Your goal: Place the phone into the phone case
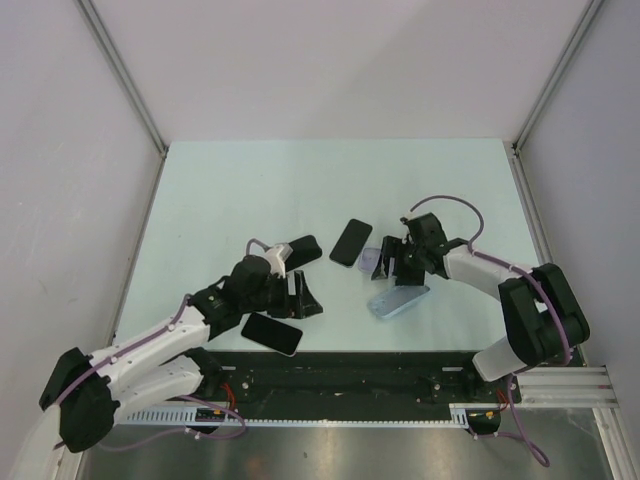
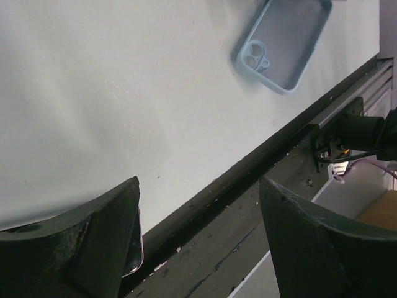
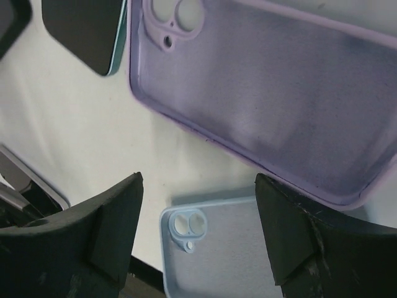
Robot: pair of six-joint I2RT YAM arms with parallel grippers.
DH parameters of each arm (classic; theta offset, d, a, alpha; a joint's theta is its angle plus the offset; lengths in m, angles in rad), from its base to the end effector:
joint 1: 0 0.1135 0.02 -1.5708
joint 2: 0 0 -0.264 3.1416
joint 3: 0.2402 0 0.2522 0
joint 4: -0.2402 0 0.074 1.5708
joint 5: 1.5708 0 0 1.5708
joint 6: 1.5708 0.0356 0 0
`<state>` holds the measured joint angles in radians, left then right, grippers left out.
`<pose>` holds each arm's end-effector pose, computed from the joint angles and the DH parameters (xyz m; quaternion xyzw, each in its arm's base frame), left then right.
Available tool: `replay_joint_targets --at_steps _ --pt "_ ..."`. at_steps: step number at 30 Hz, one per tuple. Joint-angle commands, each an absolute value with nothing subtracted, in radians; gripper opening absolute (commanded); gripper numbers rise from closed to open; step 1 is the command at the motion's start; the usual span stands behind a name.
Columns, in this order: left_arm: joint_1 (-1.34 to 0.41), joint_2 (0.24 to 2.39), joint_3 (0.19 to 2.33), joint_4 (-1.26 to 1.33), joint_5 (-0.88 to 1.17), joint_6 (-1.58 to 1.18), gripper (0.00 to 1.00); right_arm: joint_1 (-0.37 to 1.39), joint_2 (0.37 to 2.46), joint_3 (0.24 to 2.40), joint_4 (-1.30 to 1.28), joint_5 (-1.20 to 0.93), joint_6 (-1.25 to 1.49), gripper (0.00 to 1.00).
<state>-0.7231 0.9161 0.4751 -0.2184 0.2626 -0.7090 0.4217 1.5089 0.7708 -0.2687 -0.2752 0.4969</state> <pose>0.1379 -0.1340 0.2062 0.0639 0.8898 -0.3751 0.2520 0.2544 0.1247 0.1651 -0.0024 0.9522 0.2403 0.1887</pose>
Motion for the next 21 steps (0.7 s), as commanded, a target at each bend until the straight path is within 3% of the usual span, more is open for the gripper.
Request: replay_joint_targets --at_steps 1,11,21 --pt "-0.773 0.975 0.531 -0.195 0.212 -0.727 0.82 0.336 1.503 0.785 -0.23 -0.239 0.468 0.78" --pt "-0.868 1.143 0.603 -0.155 0.143 -0.739 0.84 0.249 1.477 0.779 -0.264 -0.235 0.454 0.78" --pt "-0.874 1.25 0.583 0.043 0.251 -0.788 0.84 0.201 1.296 0.603 -0.285 -0.209 0.472 0.81"
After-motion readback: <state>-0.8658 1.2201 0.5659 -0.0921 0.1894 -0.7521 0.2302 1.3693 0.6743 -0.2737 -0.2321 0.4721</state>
